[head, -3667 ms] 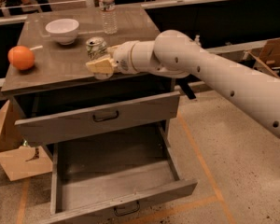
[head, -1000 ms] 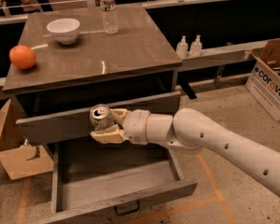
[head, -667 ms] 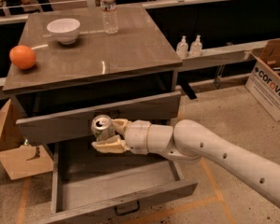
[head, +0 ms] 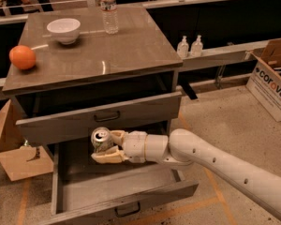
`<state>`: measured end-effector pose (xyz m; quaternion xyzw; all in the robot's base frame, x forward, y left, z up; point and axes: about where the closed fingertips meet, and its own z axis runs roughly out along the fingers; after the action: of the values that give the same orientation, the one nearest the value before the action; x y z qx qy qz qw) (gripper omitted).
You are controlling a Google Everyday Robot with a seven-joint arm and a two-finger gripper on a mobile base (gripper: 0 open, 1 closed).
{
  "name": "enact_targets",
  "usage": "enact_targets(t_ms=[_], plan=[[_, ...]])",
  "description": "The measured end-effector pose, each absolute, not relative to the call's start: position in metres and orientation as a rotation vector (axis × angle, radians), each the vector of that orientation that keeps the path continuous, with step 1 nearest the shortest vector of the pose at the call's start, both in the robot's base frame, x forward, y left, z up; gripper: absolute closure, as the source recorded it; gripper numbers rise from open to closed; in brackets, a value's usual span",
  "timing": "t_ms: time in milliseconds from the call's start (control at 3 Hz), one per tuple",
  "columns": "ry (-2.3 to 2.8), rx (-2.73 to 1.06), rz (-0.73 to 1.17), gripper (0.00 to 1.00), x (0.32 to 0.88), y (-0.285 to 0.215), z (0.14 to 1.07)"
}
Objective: Place 7up can into middle drawer
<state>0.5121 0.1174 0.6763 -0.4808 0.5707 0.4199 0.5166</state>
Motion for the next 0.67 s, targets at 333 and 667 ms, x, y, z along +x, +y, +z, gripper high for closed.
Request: enact_targets(t_ms=[333,667], plan=[[1.352,-1.177,1.078,1.00,0.510,0.127,0.648],[1.347,-1.207,1.142,1.00,0.502,0.134,0.618]])
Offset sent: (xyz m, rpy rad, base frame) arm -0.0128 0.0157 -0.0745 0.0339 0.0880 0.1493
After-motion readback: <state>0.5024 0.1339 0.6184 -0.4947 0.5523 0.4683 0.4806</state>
